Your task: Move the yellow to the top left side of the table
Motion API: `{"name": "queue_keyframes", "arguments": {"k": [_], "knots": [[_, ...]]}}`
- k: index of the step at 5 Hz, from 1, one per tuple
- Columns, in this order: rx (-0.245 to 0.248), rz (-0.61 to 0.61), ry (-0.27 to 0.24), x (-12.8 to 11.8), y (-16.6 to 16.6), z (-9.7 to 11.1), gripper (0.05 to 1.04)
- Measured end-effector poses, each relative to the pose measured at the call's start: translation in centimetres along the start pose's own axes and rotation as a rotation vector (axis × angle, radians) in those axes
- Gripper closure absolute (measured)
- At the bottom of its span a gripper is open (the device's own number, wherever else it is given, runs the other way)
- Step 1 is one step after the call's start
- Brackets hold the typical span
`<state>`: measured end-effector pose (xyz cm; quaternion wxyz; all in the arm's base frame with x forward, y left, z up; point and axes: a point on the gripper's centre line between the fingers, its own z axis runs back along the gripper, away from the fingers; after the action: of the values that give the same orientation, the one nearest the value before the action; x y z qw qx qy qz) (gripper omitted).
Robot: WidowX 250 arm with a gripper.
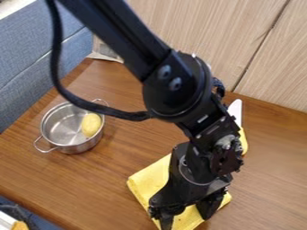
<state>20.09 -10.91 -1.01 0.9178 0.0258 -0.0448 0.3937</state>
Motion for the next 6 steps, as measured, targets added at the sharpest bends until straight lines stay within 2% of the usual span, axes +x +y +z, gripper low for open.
{"name": "queue_keyframes", "arguments": {"k": [2, 3, 5, 6], "knots": [[-0.020, 0.086, -0.016, 3.0, -0.4, -0.6, 0.082], [-0.024, 0.169, -0.025, 5.3, 0.1, -0.8, 0.082], [0.002, 0.321, -0.078, 11.1, 1.4, -0.8, 0.083], [-0.003, 0.377, -0.112, 14.0, 1.5, -0.5, 0.083]]}}
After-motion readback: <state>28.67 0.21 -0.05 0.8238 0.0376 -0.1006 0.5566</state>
